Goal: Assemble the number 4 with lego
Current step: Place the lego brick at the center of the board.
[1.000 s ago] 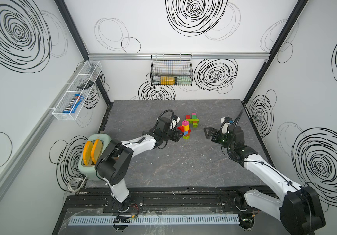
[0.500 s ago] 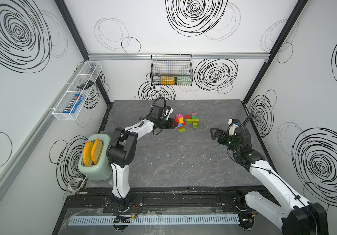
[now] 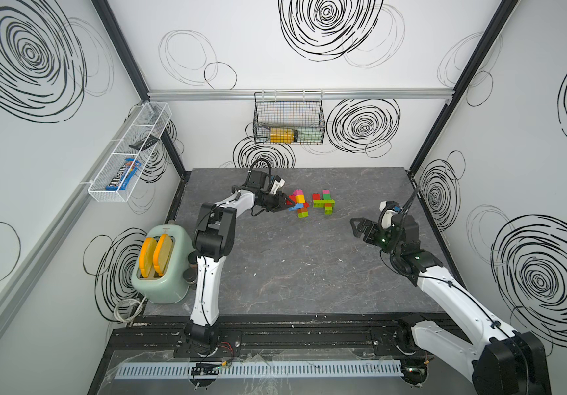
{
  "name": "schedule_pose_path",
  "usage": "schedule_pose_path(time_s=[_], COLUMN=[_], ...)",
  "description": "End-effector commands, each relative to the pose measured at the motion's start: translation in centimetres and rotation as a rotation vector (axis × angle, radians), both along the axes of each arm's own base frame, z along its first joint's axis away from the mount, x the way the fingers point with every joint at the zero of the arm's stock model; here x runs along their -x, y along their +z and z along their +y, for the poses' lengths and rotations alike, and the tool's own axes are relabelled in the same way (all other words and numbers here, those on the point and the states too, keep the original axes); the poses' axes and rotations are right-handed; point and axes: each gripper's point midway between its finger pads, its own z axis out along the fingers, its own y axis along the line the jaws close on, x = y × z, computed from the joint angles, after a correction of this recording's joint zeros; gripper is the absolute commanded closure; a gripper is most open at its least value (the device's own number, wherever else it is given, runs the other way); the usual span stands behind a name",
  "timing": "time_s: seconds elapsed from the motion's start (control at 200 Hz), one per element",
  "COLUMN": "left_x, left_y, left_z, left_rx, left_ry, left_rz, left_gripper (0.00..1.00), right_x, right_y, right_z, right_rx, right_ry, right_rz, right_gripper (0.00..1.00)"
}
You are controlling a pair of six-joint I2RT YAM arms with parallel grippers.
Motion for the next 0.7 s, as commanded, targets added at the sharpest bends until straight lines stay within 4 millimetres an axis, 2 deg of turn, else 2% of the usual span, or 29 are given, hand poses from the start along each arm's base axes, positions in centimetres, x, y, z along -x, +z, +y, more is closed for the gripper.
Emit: schedule_pose_path(time_s=[0.0, 0.015, 0.04, 0.145, 0.25, 0.36, 0.696], left_x=[-0.9, -0.9, -0.9, -0.9, -1.5, -1.9, -3.0], left_y=[0.3, 0.3, 0.2, 0.1, -0.6, -0.8, -1.6], left_z=[0.6, 0.6, 0.6, 0.5, 1.3, 2.1, 4.6], left_rx=[0.06, 0.069, 0.087, 0.17, 0.193, 0.234, 0.295], left_ry=[-0.005, -0.008, -0.013, -0.042, -0.013, 0.013, 0.083], left_rz=[0.032, 0.037, 0.046, 0.086, 0.117, 0.135, 0.189], left_gripper=[0.98, 0.98, 0.92, 0.88, 0.82, 0.81, 0.65], right_x=[-0.2, -0.2, -0.2, -0.2, -0.3, -0.4, -0.7], right_y=[0.8, 0.8, 0.8, 0.5, 0.5, 0.3, -0.2], right_z=[0.6, 0.6, 0.5, 0.4, 0.3, 0.2, 0.1], right_rx=[-0.019, -0.018, -0.017, -0.009, -0.002, -0.004, -0.014], right_ry=[0.032, 0.032, 0.031, 0.028, 0.022, 0.018, -0.005], right_rz=[-0.023, -0.023, -0.022, -0.018, -0.019, -0.019, -0.006], right_gripper=[0.02, 0.03, 0.03, 0.03, 0.03, 0.03, 0.03])
